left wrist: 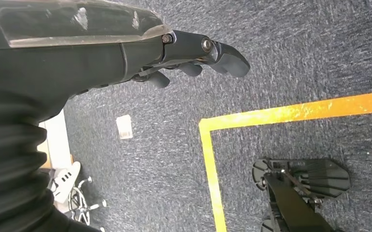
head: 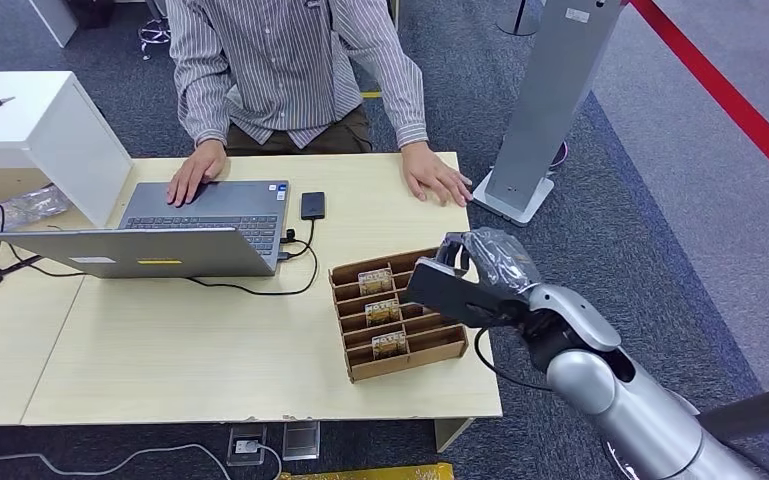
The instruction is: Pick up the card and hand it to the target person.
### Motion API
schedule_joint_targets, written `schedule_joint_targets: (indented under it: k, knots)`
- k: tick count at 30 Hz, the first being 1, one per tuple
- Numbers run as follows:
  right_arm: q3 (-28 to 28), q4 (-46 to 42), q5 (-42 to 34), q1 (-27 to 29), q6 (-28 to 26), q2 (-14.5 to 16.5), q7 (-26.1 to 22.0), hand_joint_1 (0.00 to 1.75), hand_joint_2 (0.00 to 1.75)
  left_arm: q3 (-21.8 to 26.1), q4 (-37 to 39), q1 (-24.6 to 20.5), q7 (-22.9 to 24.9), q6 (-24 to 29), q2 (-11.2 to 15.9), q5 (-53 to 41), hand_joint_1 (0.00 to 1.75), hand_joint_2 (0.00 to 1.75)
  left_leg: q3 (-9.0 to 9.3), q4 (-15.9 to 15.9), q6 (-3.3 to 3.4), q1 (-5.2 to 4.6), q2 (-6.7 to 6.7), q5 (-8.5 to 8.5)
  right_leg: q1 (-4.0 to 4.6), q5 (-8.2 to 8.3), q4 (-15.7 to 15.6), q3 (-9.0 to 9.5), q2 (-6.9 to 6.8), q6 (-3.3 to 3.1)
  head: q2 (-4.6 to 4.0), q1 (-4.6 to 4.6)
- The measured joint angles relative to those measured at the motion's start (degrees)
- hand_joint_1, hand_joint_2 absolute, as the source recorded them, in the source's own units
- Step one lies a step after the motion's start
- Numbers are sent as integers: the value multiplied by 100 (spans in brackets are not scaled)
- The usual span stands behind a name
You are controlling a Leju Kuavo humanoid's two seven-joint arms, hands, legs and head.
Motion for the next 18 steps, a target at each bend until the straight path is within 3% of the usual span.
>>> schedule_joint_targets:
  k: [9, 15, 18]
  knots:
    - [-4, -497, 317, -679, -346, -106, -340, 145, 175, -1, 0, 0, -70, -13, -2, -29, 0, 175, -3, -1, 0, 1, 0, 0, 1, 0, 1, 1, 0, 0, 0, -7]
    - [139, 6, 1790, -1006, -1898, 195, -1018, 145, 175, -3, 0, -28, -107, -70, -11, -112, 0, 175, -4, -1, 0, 1, -1, 0, 1, 0, 3, 4, -2, 0, 0, -4]
    - [219, 439, 2152, -1098, -2521, 368, -1193, 145, 175, -4, 0, -51, -98, -78, -15, -122, 0, 175, -4, -1, 0, 1, -3, 1, 1, 0, 3, 4, -2, 0, -1, -1]
